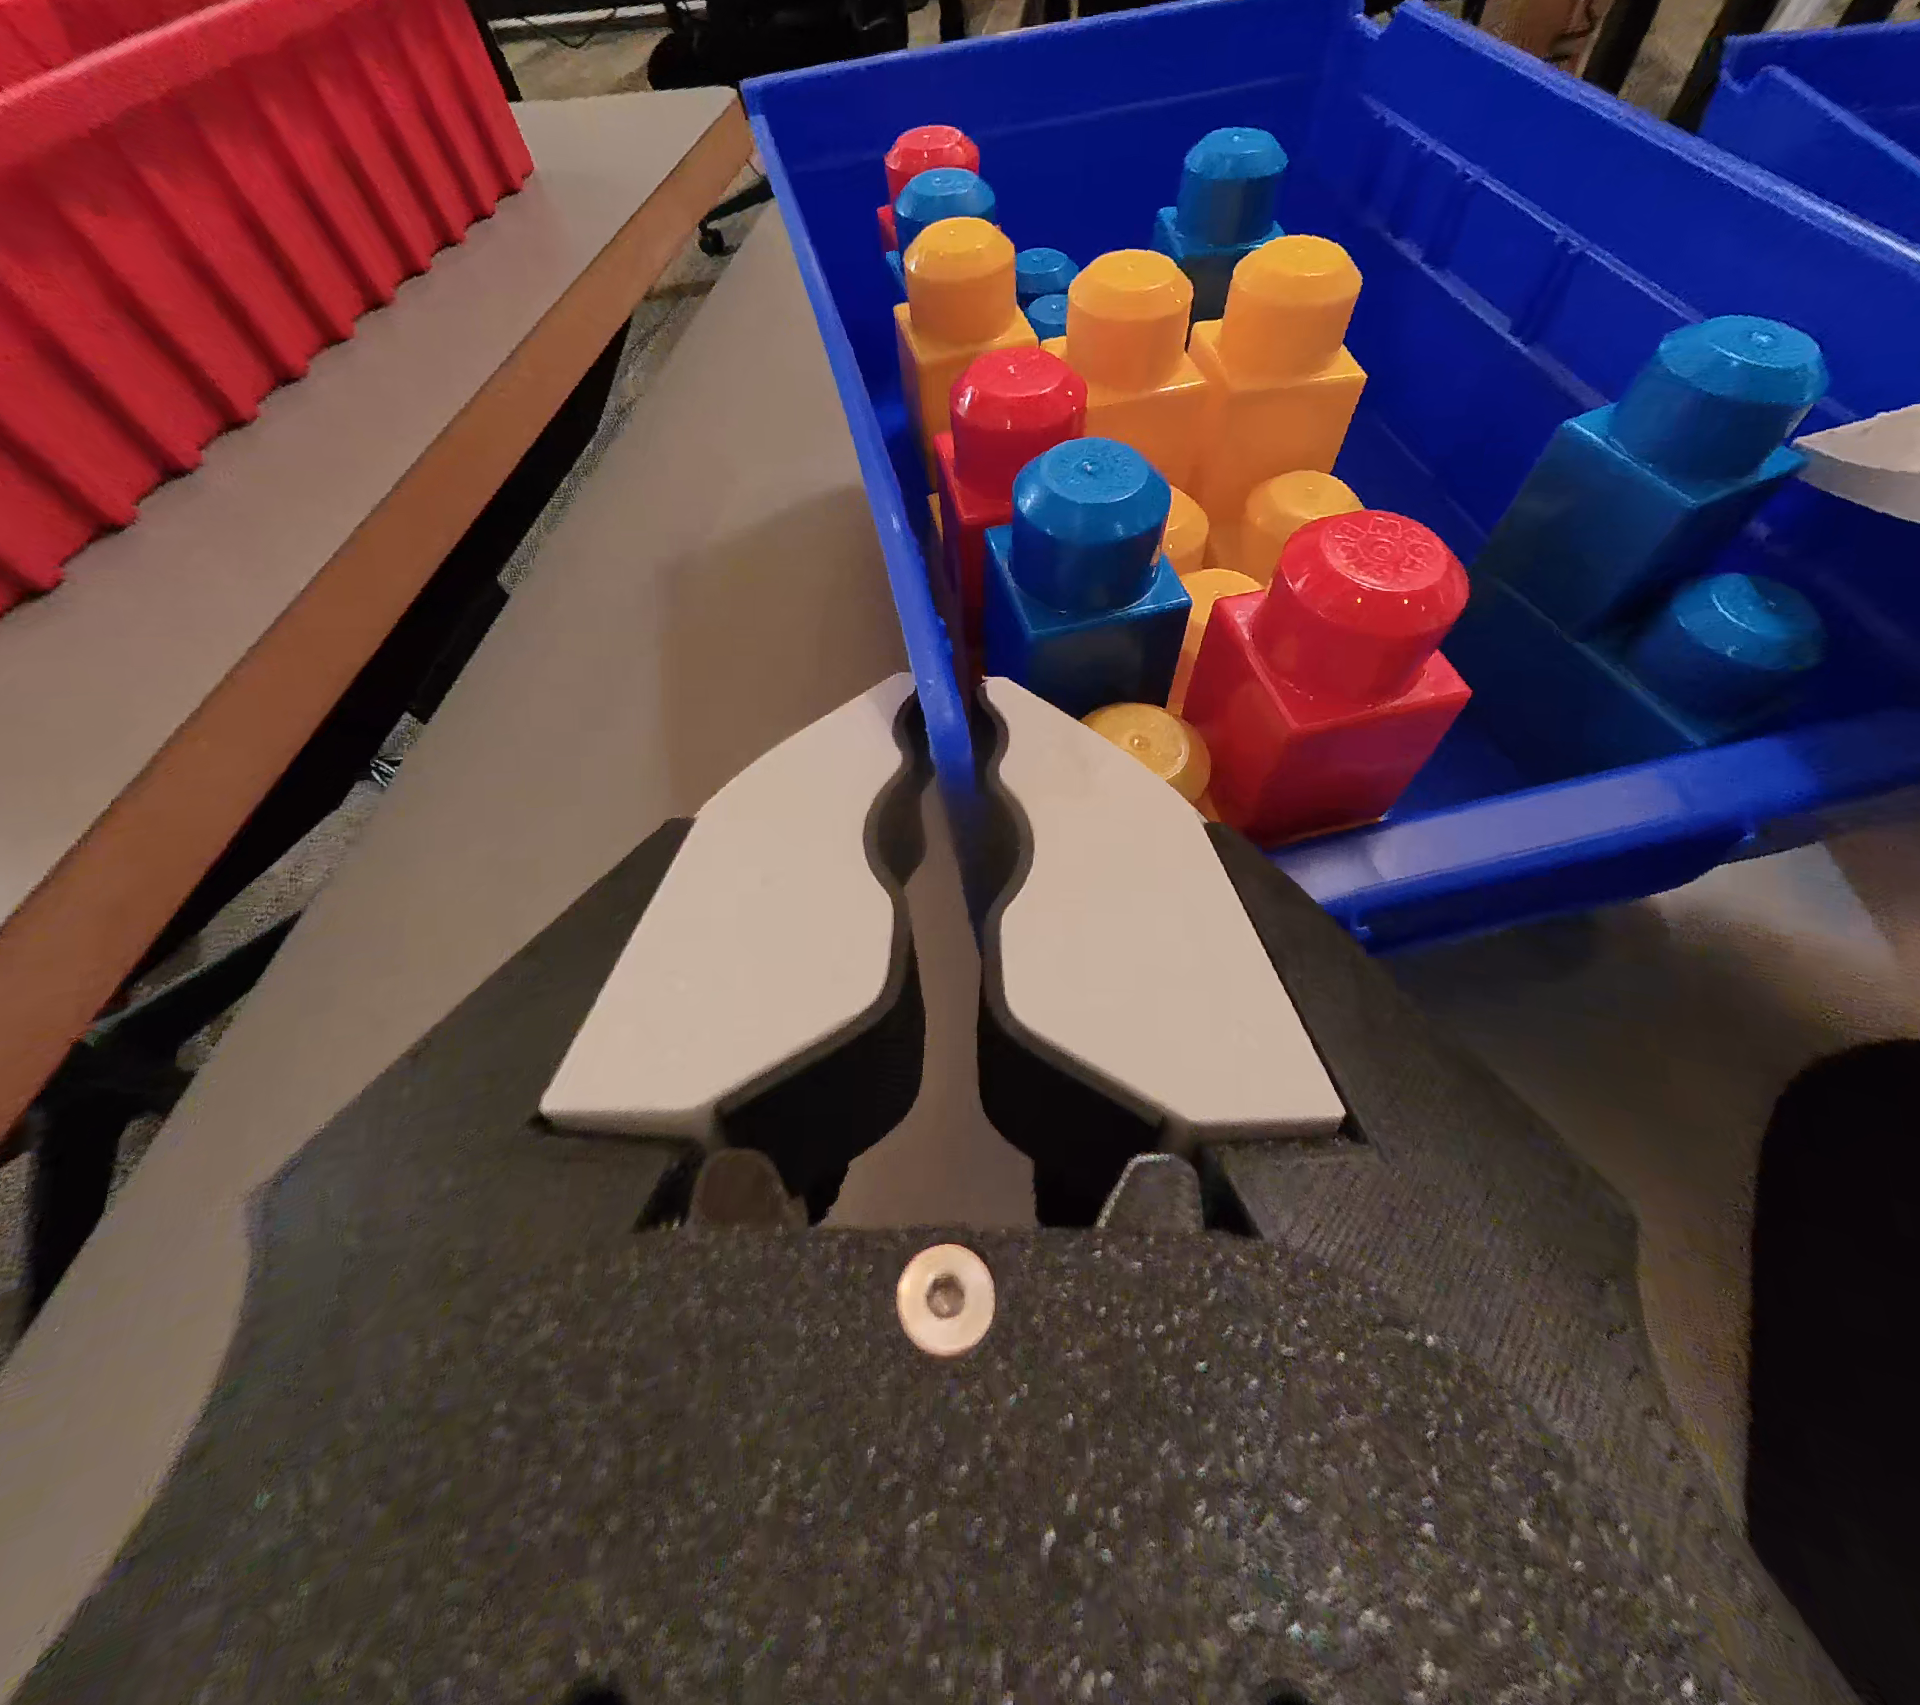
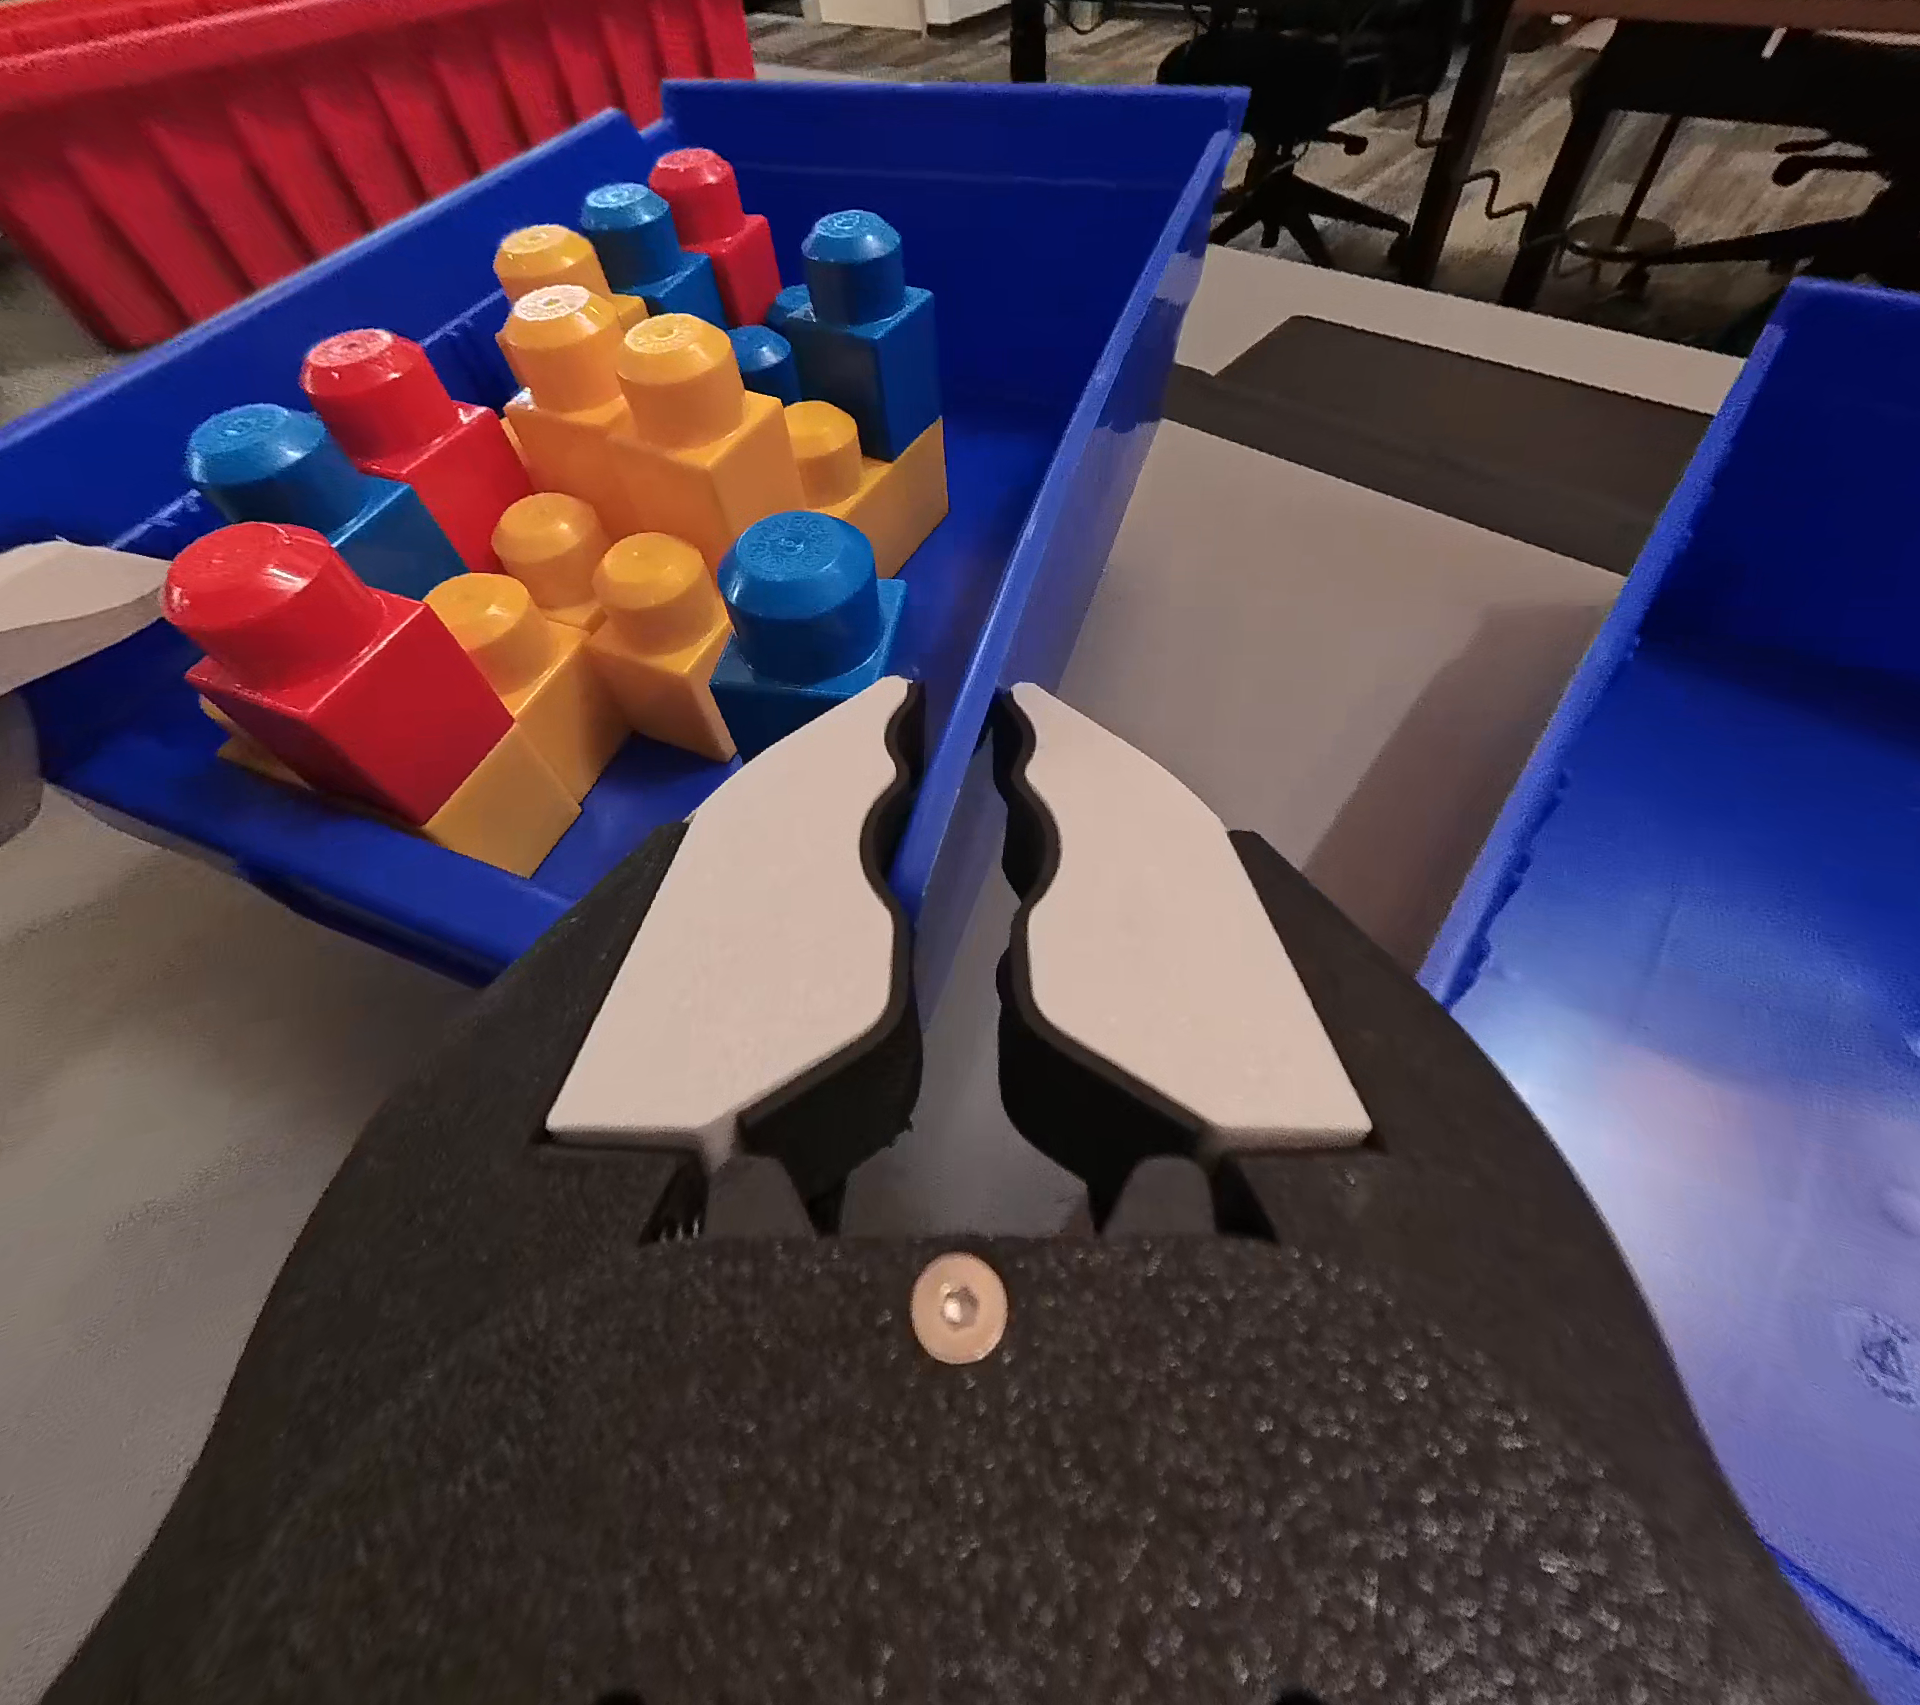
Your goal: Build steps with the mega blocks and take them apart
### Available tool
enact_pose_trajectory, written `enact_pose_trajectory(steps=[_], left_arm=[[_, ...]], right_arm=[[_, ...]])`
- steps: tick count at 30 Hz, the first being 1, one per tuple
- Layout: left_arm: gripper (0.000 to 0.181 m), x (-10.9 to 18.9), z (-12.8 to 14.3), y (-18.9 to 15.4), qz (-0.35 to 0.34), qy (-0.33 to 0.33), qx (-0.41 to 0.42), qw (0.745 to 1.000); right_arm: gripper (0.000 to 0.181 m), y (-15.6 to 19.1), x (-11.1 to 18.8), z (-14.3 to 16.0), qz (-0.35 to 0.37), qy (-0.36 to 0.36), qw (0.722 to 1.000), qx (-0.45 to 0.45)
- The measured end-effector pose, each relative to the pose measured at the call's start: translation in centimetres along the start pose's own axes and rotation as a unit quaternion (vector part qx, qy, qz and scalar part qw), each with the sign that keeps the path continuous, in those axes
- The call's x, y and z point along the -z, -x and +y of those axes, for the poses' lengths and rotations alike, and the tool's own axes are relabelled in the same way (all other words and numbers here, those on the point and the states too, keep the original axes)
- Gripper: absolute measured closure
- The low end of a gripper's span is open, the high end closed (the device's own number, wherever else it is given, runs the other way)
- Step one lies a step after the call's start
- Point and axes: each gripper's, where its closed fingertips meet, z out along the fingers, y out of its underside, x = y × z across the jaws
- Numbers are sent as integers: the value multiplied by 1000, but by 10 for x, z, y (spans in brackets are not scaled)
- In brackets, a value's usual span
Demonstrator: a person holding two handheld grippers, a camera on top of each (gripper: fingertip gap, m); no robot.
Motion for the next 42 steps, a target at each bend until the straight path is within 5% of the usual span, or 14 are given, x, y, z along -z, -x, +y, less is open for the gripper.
enact_pose_trajectory(steps=[12,29,37,42], left_arm=[[176,-30,18,8,-3,3,22,1000],[177,-74,11,5,-33,-12,92,995],[177,-79,6,-4,-45,-36,125,990],[178,-79,6,-4,-55,-45,133,989]], right_arm=[[170,-6,-26,23,34,27,999,-13],[173,-43,-62,2,140,-13,990,-1],[136,-42,-56,-8,134,-63,989,-16],[122,-3,-23,-22,97,-110,989,35]])
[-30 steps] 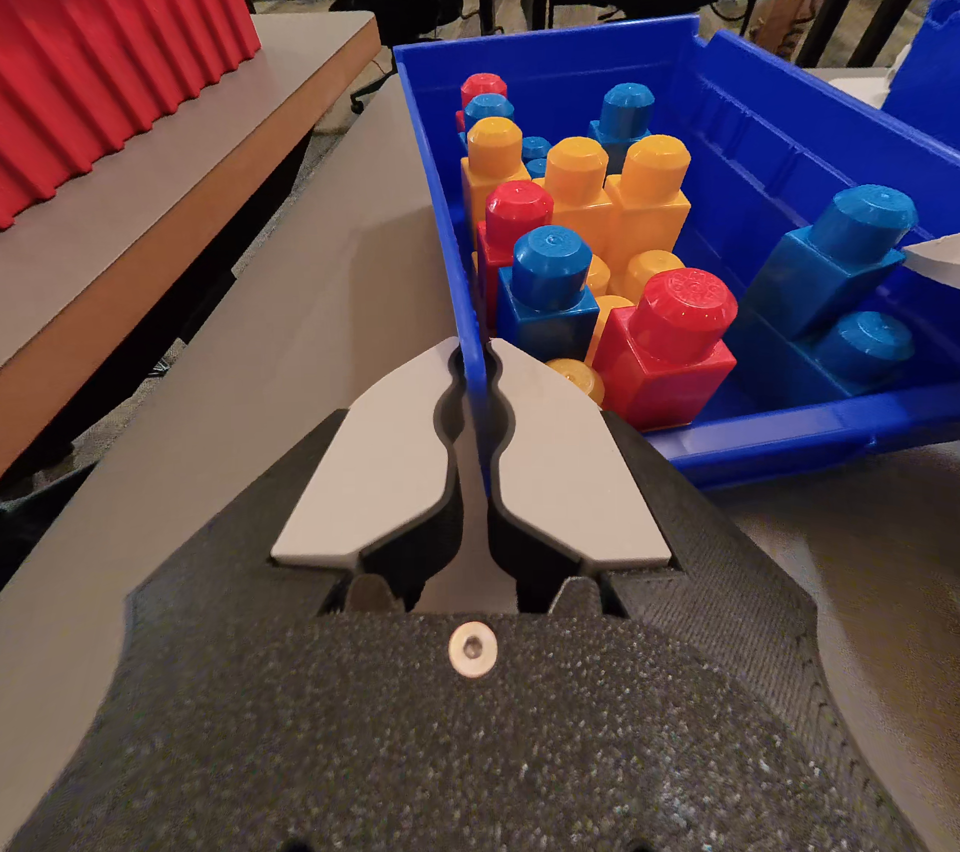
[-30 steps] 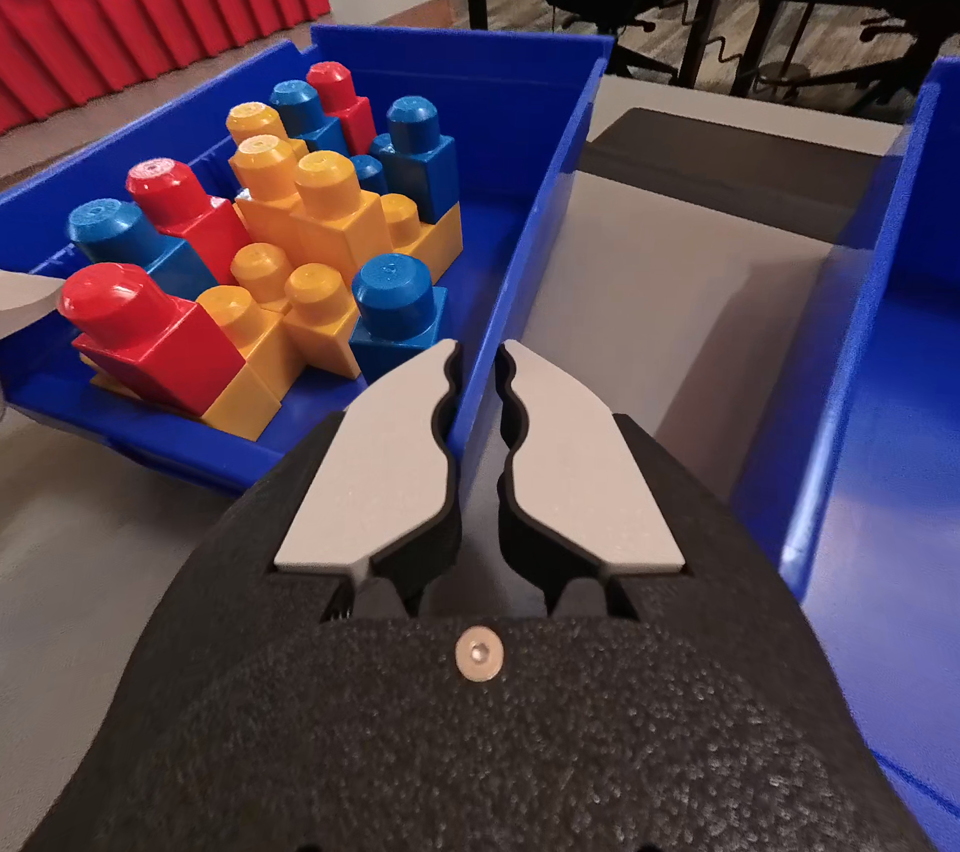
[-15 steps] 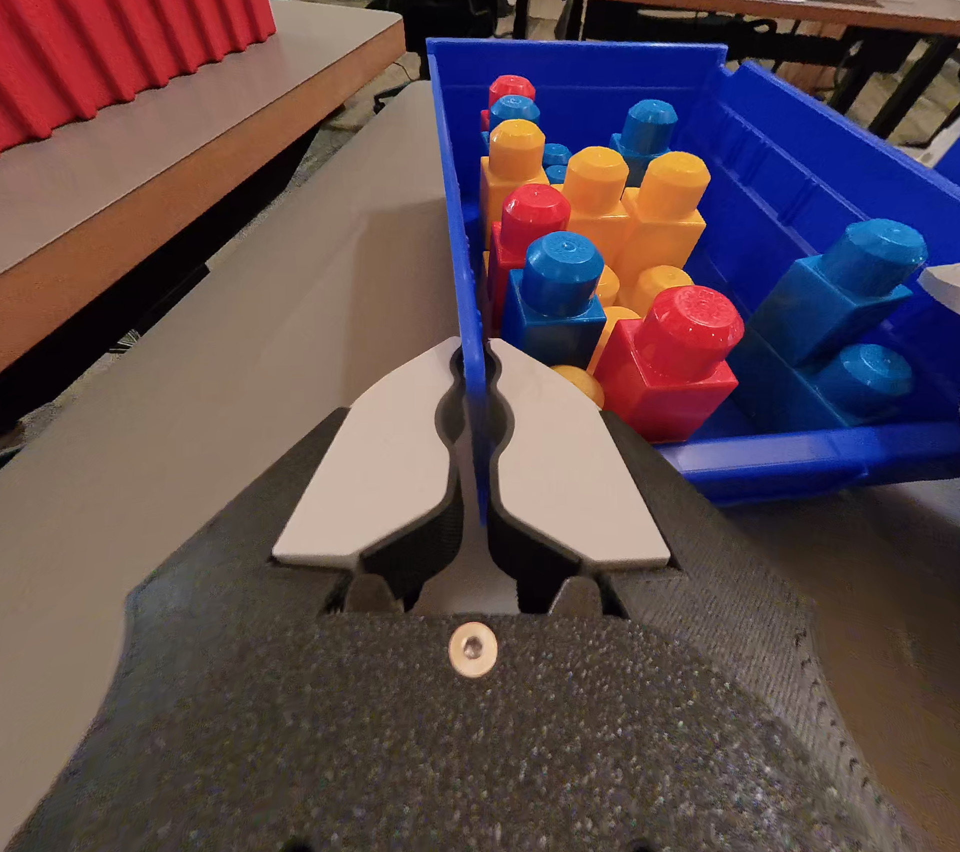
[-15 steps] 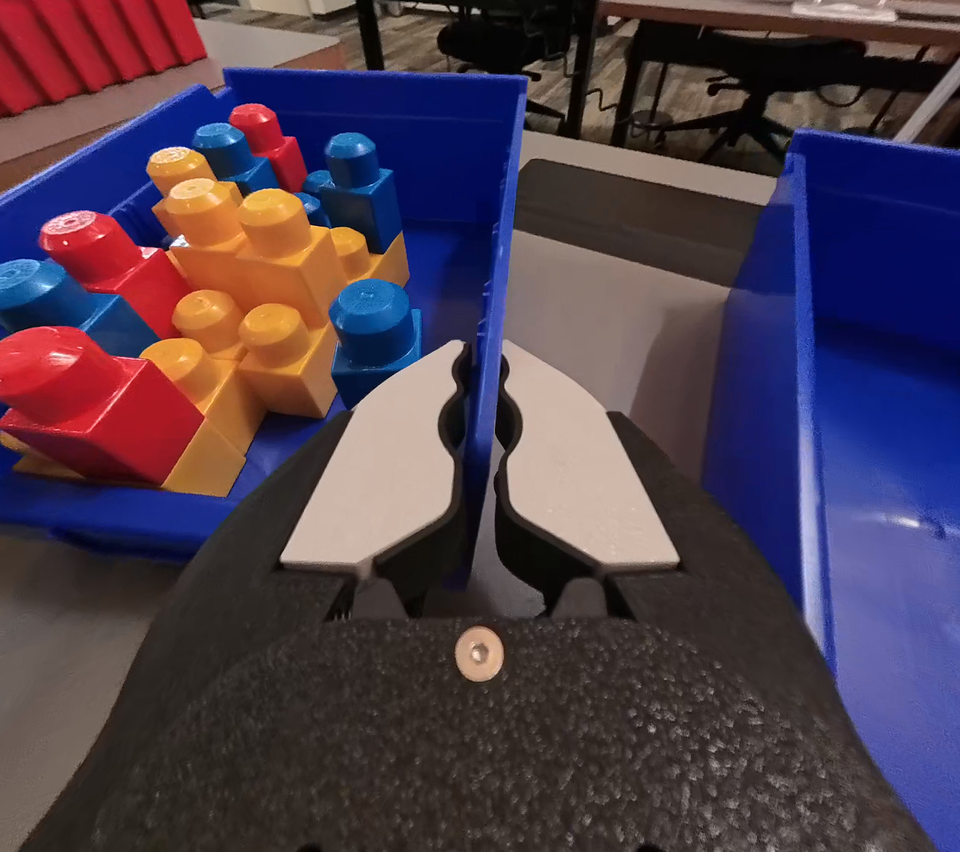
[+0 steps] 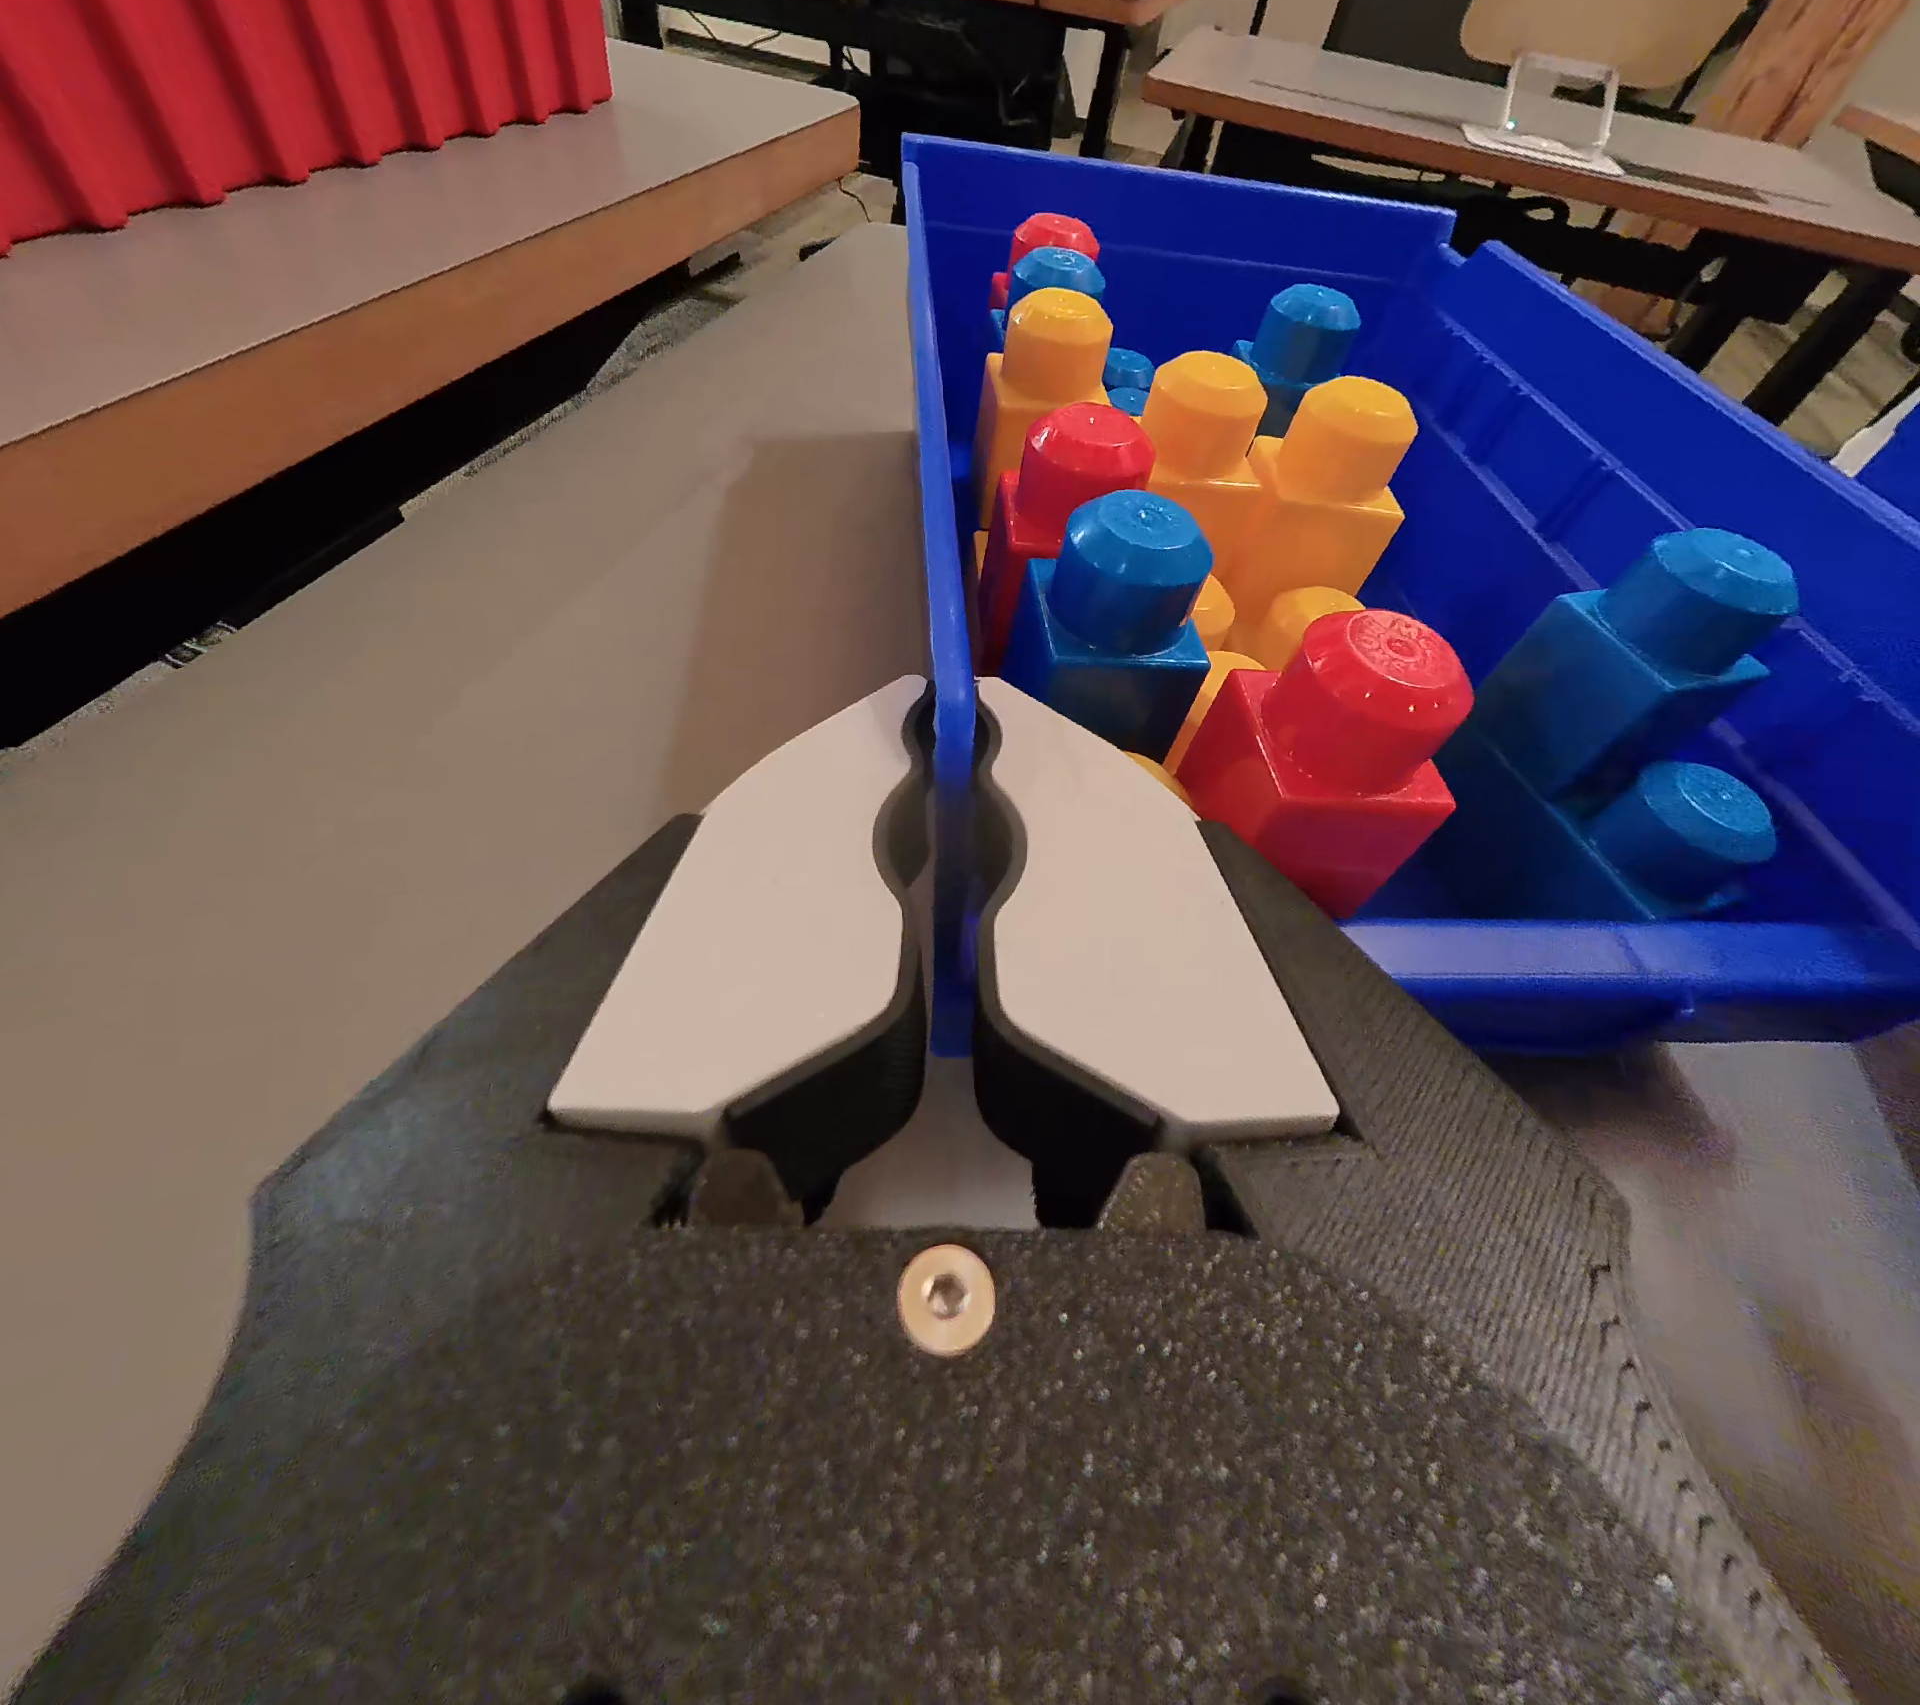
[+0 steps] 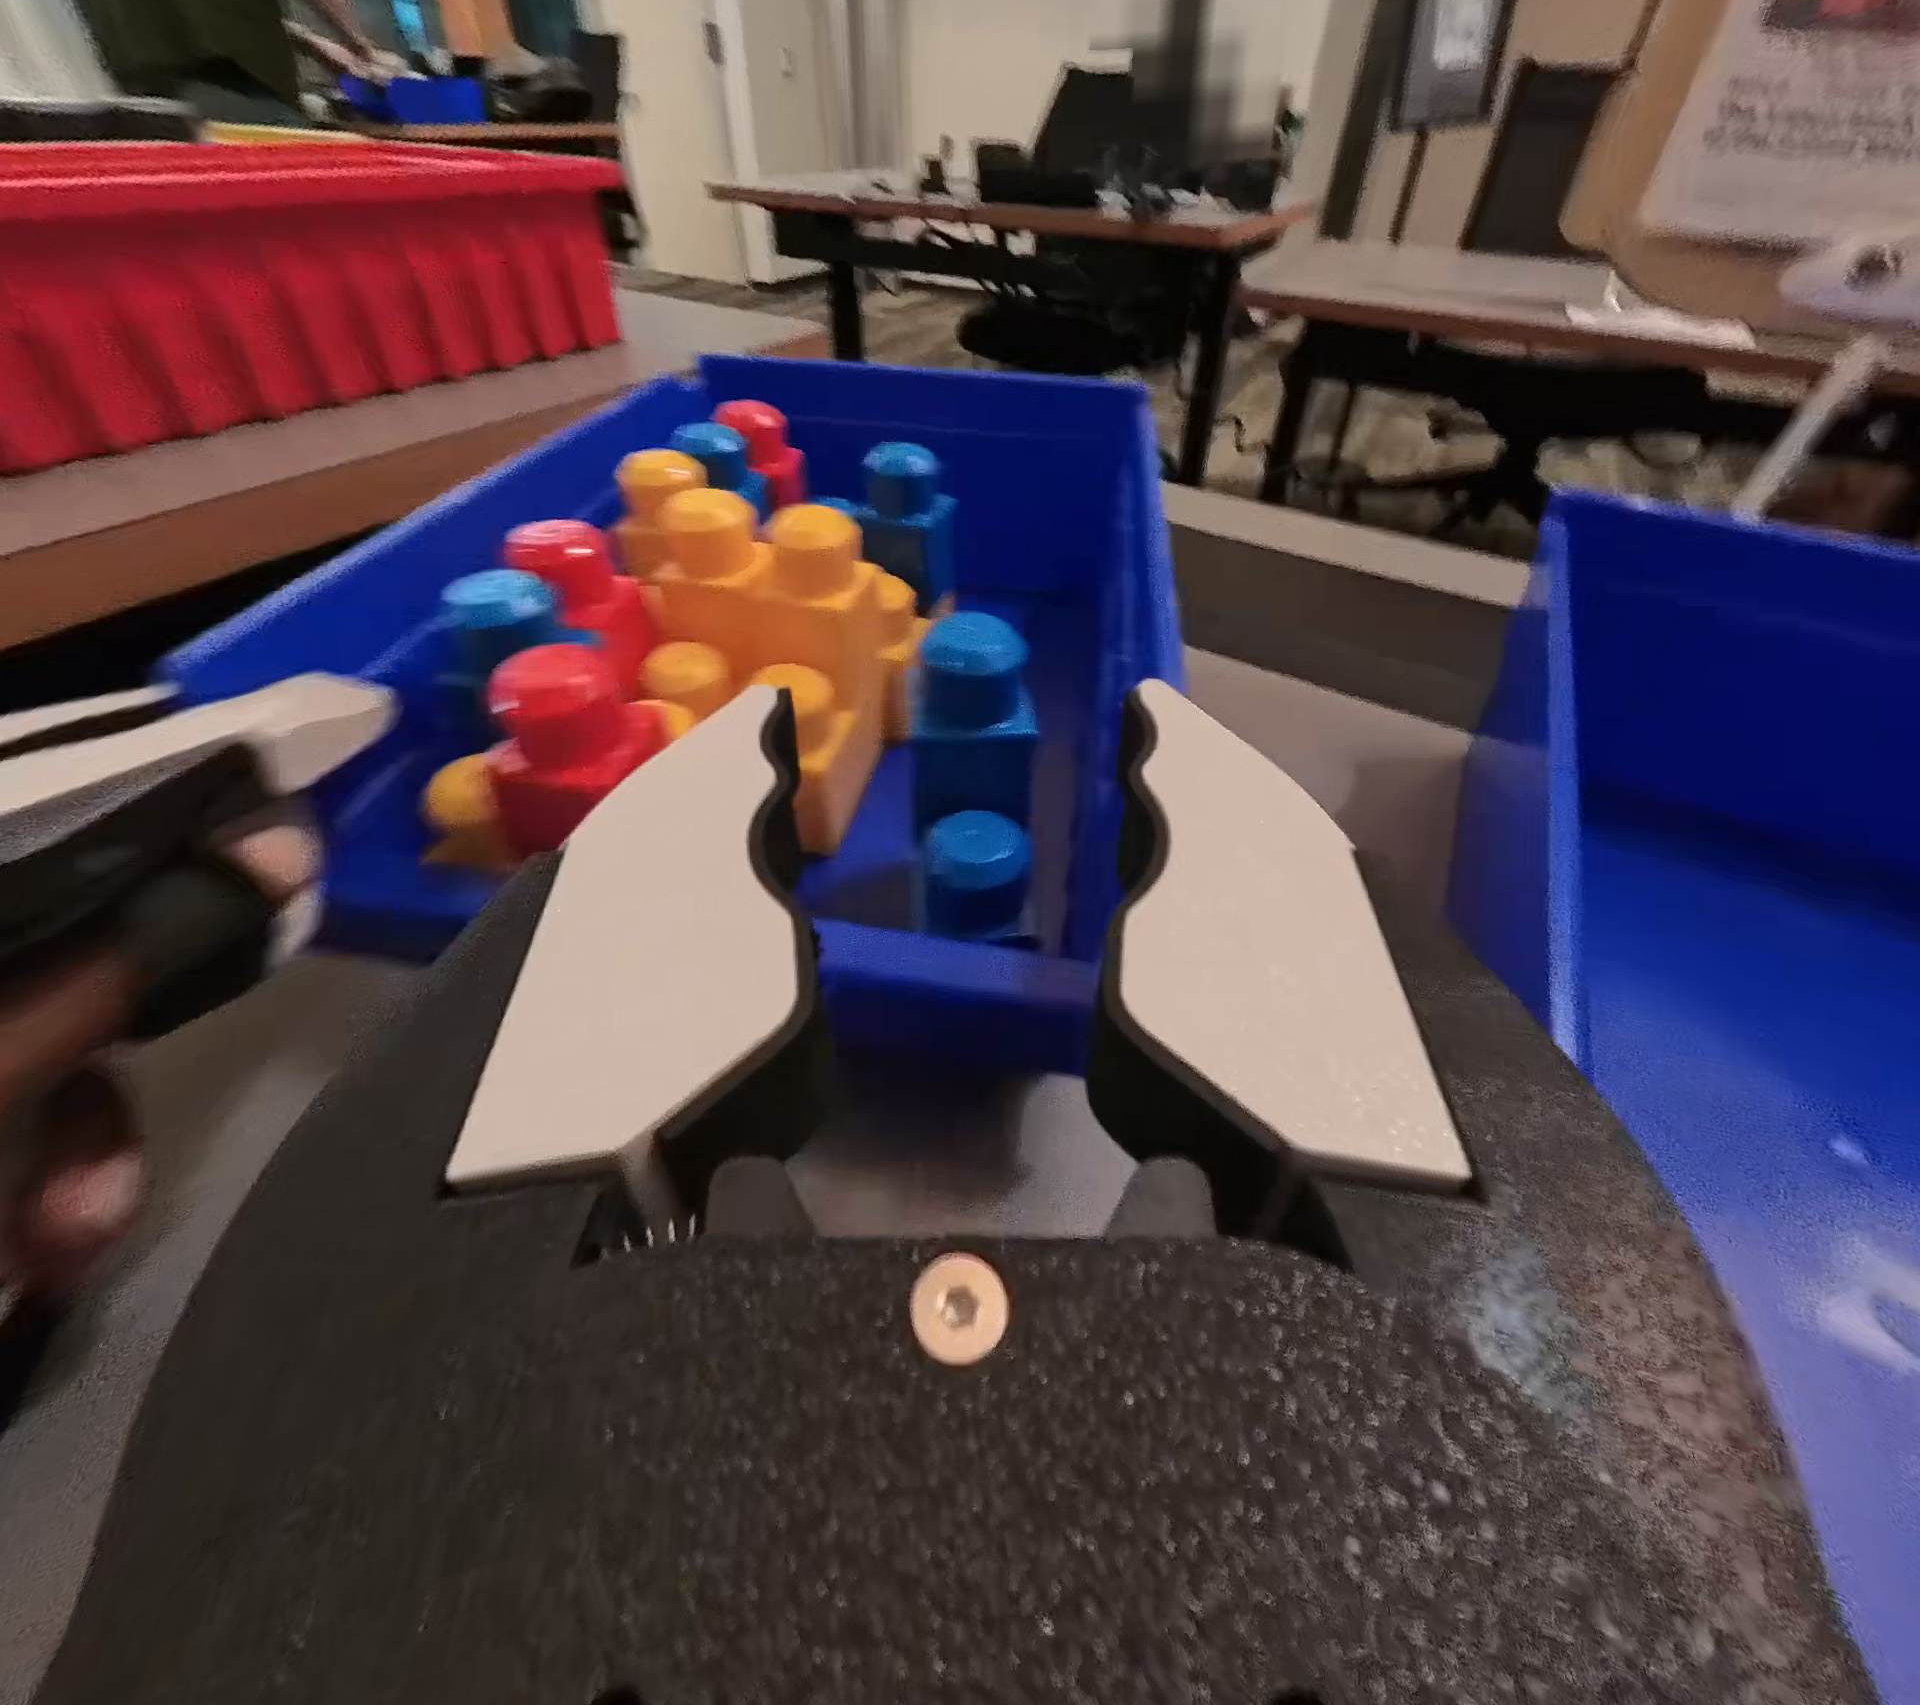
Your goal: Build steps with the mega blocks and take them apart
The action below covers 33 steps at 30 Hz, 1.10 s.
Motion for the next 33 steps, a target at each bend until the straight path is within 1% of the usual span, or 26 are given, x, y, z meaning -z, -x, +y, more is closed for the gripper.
enact_pose_trajectory(steps=[2,4,5,8,11,15,18,20,21,23,25,28,31,33], left_arm=[[178,1,0,0,0,-5,-4,1000],[176,2,1,-3,5,-6,-8,1000],[175,2,1,-4,8,-6,-10,1000],[175,4,2,-10,17,-5,-21,1000],[174,3,3,-16,24,-3,-32,999],[172,3,3,-22,28,-1,-53,998],[171,1,4,-26,28,0,-66,997],[168,1,4,-29,29,1,-72,997],[167,1,5,-31,31,1,-76,997],[161,1,6,-35,37,3,-85,996],[159,2,6,-38,42,6,-89,995],[152,6,5,-43,56,6,-86,995],[140,21,-7,-41,53,-16,-68,996],[137,36,-21,-41,55,-44,-48,996]], right_arm=[[127,23,26,-17,-36,-40,998,35],[133,35,55,-38,-70,-80,992,61],[136,35,68,-47,-80,-90,990,72],[140,21,91,-55,-107,-61,989,79],[143,-16,108,-58,-98,-44,992,67],[142,-87,133,-55,-40,-32,996,68],[136,-153,154,-41,26,-6,997,65],[125,-197,172,-25,78,19,995,57],[121,-216,181,-17,100,27,994,46],[119,-244,194,2,127,45,991,20],[118,-258,196,23,137,69,988,3],[125,-261,182,42,121,86,989,-22],[127,-255,161,53,102,109,988,-31],[127,-256,149,61,104,129,986,-33]])
